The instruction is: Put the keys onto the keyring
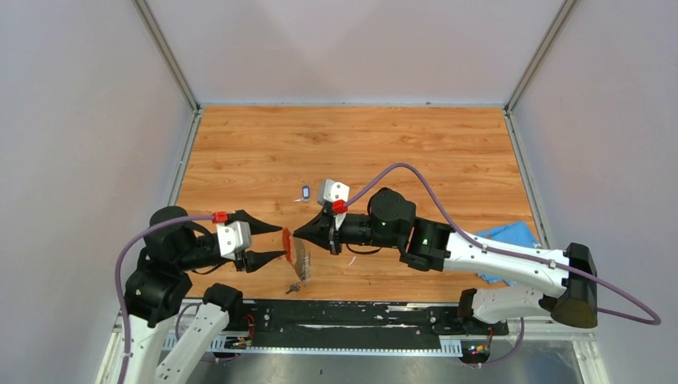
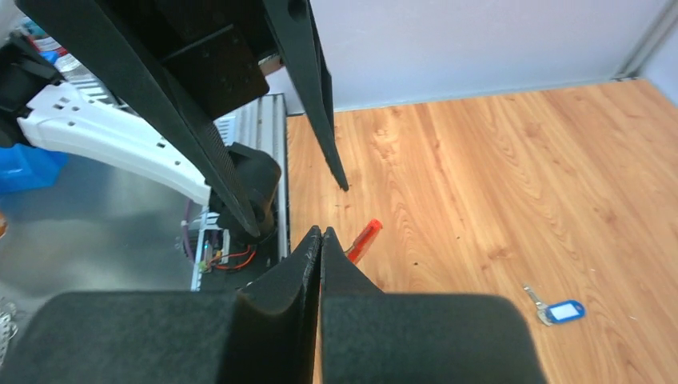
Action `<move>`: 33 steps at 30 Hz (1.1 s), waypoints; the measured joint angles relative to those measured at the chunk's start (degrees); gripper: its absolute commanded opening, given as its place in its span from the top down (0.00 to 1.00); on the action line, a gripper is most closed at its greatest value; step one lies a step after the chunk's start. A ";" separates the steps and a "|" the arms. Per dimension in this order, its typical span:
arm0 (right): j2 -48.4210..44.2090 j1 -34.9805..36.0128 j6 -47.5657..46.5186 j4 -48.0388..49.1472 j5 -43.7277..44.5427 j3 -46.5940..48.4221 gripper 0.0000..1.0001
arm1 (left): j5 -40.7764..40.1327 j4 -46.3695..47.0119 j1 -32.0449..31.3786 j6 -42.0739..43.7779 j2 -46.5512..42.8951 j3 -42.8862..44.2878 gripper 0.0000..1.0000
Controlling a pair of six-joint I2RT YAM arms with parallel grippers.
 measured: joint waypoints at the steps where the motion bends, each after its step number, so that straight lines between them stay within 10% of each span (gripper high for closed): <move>1: -0.24 0.48 -0.59 0.09 1.57 0.00 1.00 | 0.04 0.00 0.00 -1.51 0.72 -0.04 0.46; 24: 2.03 5.40 -6.75 0.55 22.77 3.72 1.00 | -2.78 15.82 0.00 -13.49 6.58 -7.23 0.51; 33: 2.14 5.44 -6.69 0.57 22.91 3.72 1.00 | -2.99 19.26 0.00 -14.12 5.09 -8.46 0.71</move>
